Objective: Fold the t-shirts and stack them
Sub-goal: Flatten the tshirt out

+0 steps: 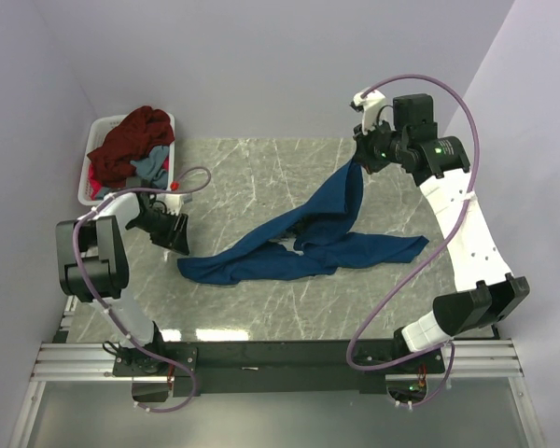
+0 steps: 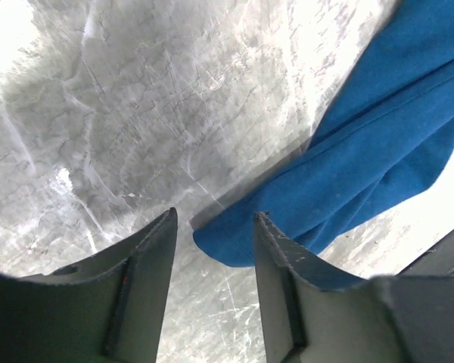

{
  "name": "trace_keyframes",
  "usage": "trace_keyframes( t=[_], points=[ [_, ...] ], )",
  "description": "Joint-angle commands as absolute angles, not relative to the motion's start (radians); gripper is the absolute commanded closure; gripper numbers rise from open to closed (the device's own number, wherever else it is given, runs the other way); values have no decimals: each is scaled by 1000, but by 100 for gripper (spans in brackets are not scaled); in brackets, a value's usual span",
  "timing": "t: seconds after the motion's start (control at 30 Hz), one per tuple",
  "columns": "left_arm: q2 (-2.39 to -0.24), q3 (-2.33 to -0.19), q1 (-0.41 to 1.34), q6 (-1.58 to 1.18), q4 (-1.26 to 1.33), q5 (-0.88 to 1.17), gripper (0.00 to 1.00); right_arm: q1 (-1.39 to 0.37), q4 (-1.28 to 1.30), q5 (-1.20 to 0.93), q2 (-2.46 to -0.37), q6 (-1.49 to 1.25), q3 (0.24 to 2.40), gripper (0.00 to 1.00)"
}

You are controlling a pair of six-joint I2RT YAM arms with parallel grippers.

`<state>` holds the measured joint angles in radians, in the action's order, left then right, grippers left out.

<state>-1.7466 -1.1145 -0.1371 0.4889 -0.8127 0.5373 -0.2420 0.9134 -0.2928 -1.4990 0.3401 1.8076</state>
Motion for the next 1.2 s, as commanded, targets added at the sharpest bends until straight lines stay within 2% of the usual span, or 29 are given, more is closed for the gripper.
trace_keyframes(
  t=[0.0,0.33,0.47,0.53,0.63,0.97,1.17],
  points=[
    [-1767,-1115,-140,535,-807,554,51,-238,916,-301,-1509,333,1855,100],
    [-1740,-1029,-141,583,-828,508,63,-235,919,-281,-1486,337,1839,100],
    [-1691,-1068,-141,595,-897,541,80,-212,937,-284,-1468,334,1845,100],
    [-1665,-1097,-141,609,-951,564,83,-196,951,-288,-1454,334,1856,100],
    [-1623,-1127,-140,630,-1018,598,99,-163,968,-298,-1437,337,1864,100],
    [-1393,-1255,-140,536,-999,620,100,-107,997,-276,-1382,342,1902,100],
    [-1191,-1304,-140,456,-919,555,100,35,1035,-275,-1322,350,1944,100]
  ],
)
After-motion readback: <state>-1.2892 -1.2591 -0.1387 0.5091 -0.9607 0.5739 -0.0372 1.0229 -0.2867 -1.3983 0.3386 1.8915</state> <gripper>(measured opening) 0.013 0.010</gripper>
